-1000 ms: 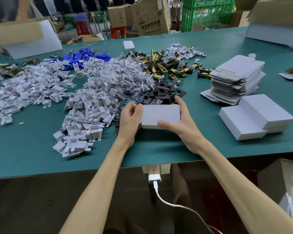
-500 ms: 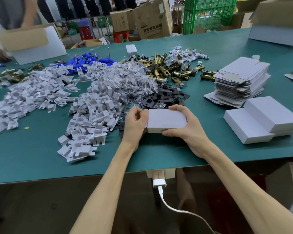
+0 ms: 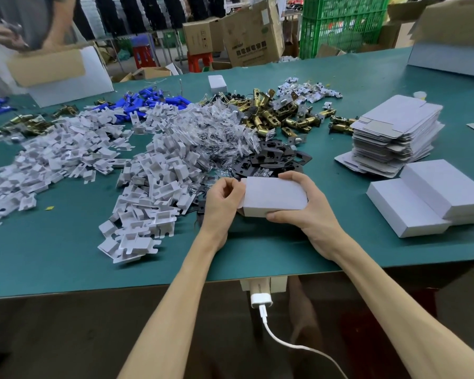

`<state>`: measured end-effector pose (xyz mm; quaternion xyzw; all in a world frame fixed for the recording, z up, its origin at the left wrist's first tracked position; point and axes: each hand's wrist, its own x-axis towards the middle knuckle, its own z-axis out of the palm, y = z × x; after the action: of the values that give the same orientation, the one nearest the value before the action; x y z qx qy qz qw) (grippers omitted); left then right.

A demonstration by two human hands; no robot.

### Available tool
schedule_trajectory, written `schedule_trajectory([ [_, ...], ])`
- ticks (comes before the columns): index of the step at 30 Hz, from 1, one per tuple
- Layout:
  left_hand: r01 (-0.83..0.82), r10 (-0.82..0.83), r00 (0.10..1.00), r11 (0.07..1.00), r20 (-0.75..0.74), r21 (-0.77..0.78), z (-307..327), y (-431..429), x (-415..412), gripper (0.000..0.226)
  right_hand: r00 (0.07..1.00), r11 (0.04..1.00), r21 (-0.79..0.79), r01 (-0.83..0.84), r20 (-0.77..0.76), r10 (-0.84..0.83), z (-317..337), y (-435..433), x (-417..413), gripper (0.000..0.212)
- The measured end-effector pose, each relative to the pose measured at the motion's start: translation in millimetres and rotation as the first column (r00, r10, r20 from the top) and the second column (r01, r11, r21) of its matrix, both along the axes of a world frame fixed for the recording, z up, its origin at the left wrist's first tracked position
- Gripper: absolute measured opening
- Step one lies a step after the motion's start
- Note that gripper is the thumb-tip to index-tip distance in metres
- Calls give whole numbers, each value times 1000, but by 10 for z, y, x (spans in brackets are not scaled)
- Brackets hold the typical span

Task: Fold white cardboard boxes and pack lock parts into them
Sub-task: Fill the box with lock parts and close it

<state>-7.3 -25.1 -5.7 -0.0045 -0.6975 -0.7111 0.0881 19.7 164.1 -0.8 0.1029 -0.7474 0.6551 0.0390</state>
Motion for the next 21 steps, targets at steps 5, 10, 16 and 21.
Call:
schedule_trajectory([
  [5,31,-32,999,998,8,47,-17,-20,2,16,1000,1000,-22,8,-7,-9,0,3,-2,77],
  [10,9,-11,1000,998,24,64,-1,-10,4,25,1000,1000,-14,7,-15,-7,-27,9,-14,77],
  [16,76,-78,997,990,13,119,17,-28,22,14,1000,998,-61,15,5,-15,-34,4,-23,77],
  [21,103,-109,993,990,55,94,-7,-26,22,18,1000,995,-102,9,19,-7,-37,20,-23,77],
])
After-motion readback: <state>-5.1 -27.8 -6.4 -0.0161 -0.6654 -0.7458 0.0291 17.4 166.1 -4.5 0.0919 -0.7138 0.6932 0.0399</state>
